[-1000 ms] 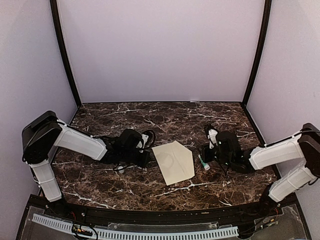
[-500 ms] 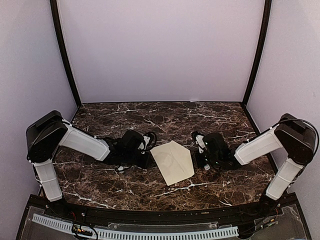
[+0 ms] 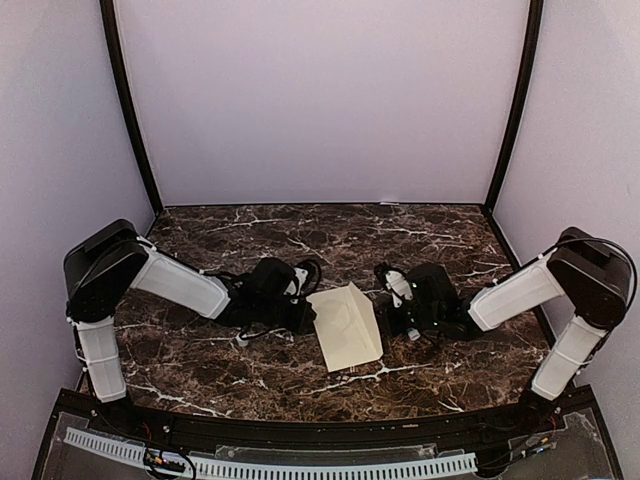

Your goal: Place the letter into the envelope and seal it

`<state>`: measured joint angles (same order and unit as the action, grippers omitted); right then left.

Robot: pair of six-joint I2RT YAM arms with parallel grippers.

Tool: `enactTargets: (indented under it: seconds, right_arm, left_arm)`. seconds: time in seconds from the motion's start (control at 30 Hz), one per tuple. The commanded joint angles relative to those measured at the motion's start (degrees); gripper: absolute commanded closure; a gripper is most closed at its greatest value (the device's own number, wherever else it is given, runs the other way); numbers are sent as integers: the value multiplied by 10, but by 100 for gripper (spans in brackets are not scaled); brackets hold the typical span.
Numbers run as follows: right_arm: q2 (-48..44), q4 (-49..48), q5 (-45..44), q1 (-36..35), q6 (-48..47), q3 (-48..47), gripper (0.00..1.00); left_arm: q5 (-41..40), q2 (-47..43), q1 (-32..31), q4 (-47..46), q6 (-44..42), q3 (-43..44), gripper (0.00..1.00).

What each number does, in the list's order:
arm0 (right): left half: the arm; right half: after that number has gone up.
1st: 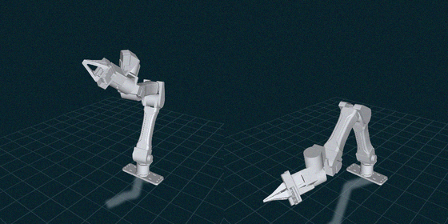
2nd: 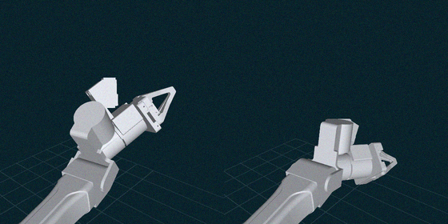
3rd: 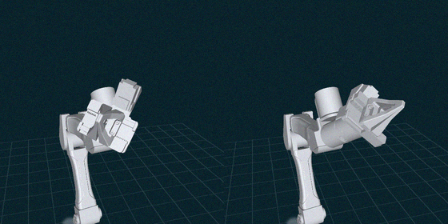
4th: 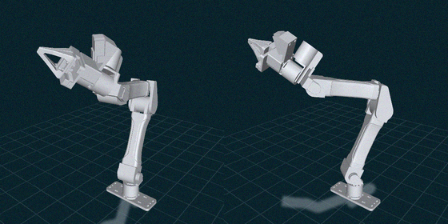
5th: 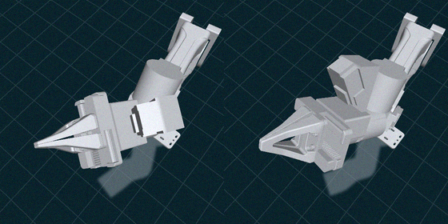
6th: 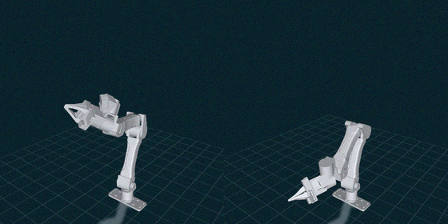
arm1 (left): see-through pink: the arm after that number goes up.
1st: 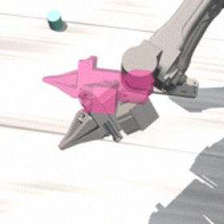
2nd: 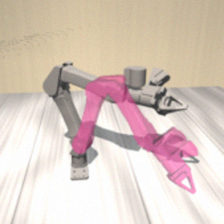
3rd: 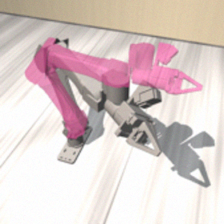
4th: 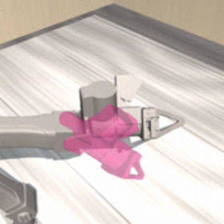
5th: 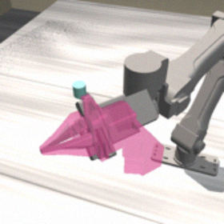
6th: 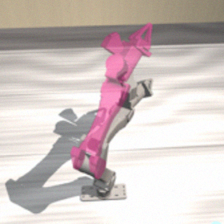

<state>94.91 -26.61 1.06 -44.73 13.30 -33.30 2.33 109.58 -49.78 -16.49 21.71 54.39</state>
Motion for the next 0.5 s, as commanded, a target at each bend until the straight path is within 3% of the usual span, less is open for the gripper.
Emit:
enactTargets:
  seconds: [0.0, 0.47]
  right_arm:
    - [25, -50, 66, 2, -3, 5, 84]
    - [92, -100, 124, -17, 17, -21, 84]
  left_arm:
    - [3, 13, -4, 9, 2, 9, 90]
    - [7, 29, -4, 5, 3, 19, 90]
